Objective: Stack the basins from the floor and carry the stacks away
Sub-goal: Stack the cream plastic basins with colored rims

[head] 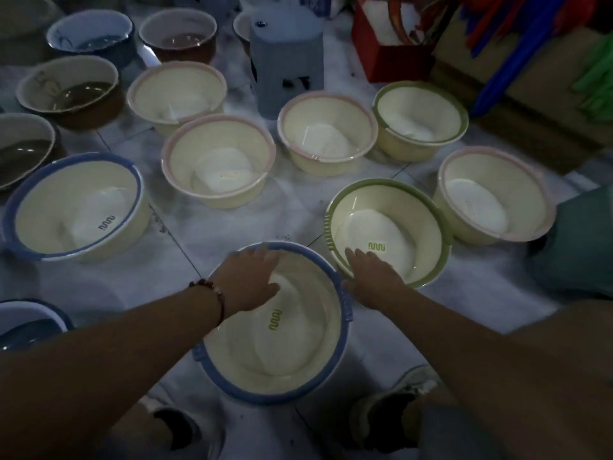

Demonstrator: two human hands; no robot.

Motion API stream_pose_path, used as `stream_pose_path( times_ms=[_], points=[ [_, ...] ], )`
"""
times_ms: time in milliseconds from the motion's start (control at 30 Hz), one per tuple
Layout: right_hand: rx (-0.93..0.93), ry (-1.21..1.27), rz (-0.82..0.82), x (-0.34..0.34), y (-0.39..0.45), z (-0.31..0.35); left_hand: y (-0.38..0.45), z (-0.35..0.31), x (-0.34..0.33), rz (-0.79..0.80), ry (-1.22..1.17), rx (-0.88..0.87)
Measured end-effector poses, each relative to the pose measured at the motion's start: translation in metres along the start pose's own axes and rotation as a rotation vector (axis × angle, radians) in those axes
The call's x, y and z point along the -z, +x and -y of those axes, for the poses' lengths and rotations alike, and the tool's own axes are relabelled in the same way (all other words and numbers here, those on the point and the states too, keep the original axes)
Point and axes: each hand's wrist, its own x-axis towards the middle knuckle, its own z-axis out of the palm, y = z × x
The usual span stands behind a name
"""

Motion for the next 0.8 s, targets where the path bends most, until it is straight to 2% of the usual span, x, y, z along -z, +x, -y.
stream_pose_path(
  times_ms=[133,300,467,567,800],
  points=[
    [0.023,-0.159,-0.093,0.052,-0.020,-0.002,-0.014,-0.025,0.063,-0.102,0.015,-0.027],
    [-0.004,-0.178,-0.173,0.083,-0.052,0.002,-0.050,-0.011,0.071,-0.171,-0.010,-0.003],
    [-0.086,-0.204,-0.155,0.072,-0.080,0.000,-0.077,-0.003,0.046,-0.118,-0.160,0.106],
    [-0.142,-0.195,-0.112,0.060,-0.079,-0.003,-0.080,-0.004,0.045,-0.131,-0.151,0.073],
    [-0.175,-0.150,-0.037,0.027,-0.049,-0.014,-0.055,-0.010,0.036,-0.023,-0.086,0.068]
  ],
)
